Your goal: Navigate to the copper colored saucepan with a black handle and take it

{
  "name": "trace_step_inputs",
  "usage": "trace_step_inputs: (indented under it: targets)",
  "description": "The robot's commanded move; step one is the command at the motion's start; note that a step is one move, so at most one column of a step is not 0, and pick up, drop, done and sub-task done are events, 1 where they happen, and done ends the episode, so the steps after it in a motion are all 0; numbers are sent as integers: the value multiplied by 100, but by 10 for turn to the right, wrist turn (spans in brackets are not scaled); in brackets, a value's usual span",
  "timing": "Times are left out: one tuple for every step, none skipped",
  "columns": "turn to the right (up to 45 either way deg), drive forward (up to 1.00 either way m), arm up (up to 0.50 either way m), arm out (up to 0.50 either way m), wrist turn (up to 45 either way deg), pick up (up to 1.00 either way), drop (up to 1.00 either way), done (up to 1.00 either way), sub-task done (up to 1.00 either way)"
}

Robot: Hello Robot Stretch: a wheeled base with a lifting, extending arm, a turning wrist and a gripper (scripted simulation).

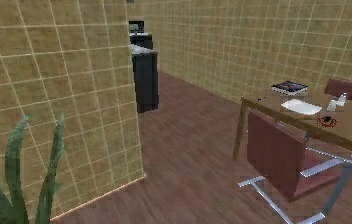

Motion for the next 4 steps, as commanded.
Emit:
trace_step_inputs:
  targets:
    - [0, 100, 0, 0, 0, 0, 0, 0, 0]
    - [0, 15, 0, 0, 0, 0, 0, 0, 0]
    - [90, 0, 0, 0, 0, 0, 0, 0, 0]
    - [0, 60, 0, 0, 0, 0, 0, 0, 0]
